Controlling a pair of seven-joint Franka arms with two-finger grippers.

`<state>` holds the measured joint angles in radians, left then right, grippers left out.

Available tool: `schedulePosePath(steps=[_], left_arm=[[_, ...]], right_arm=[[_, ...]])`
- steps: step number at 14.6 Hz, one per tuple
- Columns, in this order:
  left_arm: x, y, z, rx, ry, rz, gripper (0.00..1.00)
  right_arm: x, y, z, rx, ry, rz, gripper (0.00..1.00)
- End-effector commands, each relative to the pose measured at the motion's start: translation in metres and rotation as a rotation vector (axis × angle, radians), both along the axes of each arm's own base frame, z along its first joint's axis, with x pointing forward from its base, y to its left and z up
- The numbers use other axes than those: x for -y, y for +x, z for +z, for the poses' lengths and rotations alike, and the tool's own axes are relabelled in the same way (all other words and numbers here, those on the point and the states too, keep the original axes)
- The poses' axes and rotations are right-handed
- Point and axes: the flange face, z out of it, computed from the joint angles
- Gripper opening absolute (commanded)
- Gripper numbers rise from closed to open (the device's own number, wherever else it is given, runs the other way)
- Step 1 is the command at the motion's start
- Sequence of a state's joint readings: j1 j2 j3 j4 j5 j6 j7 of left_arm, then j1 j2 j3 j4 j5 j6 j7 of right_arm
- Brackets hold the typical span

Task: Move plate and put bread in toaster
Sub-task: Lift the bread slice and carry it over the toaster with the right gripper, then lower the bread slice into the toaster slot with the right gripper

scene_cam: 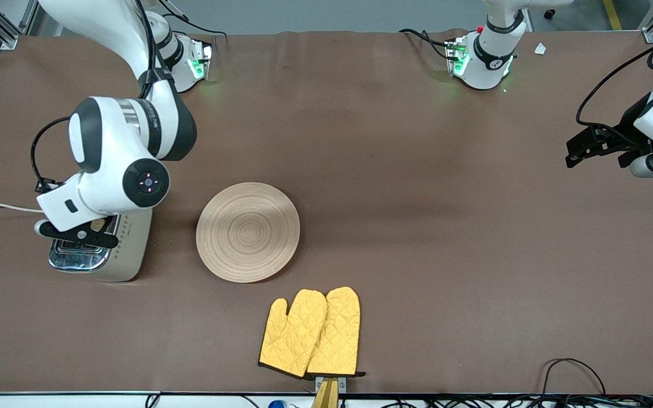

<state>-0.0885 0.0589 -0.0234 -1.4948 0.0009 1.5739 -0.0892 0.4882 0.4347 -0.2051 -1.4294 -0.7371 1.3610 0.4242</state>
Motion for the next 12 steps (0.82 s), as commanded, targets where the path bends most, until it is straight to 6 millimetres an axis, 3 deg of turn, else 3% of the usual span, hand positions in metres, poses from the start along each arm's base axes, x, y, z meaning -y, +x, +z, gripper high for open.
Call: schedulePosePath(steps=[1,5,12], left_arm=[[0.002,0.0,0.003,0.013,0.006,0.012,1.0],[0.002,0.0,0.003,0.013,0.006,0.012,1.0],[0.003,0.0,0.003,0.013,0.006,0.01,1.0]], right_arm=[[0.01,0.002,-0.011,0.007,-0.026,-0.005,0.0],[0.019,-0.002,-0.037,-0.029,-0.025,0.01,0.0],[0.027,-0.004,-0.042,-0.046,-0.028,-0.001,0.0]])
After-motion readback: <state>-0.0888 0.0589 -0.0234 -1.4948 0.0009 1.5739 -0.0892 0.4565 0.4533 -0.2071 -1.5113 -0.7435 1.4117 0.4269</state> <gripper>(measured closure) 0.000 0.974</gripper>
